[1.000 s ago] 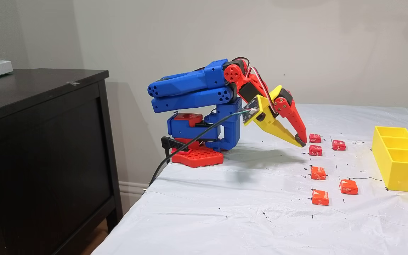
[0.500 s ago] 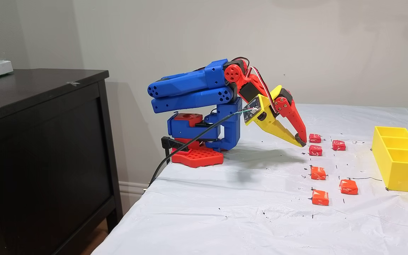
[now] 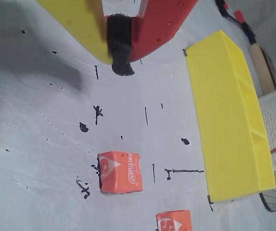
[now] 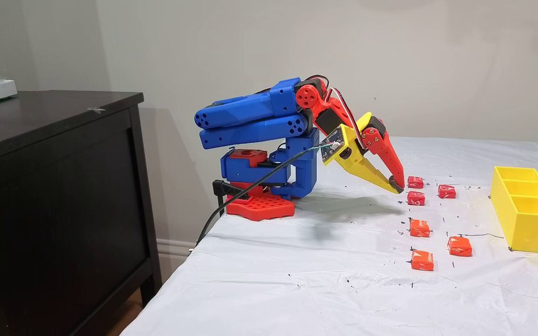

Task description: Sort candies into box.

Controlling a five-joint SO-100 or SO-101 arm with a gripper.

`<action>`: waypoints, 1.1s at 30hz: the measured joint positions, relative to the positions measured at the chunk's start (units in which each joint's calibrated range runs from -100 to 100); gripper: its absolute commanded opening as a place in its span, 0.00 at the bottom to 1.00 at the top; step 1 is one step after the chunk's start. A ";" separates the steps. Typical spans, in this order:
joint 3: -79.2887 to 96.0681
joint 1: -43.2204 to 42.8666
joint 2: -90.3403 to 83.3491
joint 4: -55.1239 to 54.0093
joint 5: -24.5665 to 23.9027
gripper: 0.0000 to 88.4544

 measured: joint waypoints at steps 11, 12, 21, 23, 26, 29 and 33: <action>0.00 -0.62 0.00 0.00 0.34 0.00; 0.00 -0.62 0.00 0.00 0.44 0.00; -0.94 -2.89 0.00 3.49 2.00 0.00; -1.28 -2.89 0.00 4.05 2.20 0.00; -0.77 -3.51 0.00 1.90 4.05 0.00; -1.11 -4.84 0.00 0.32 6.01 0.00; -5.56 -6.09 0.00 0.87 6.79 0.00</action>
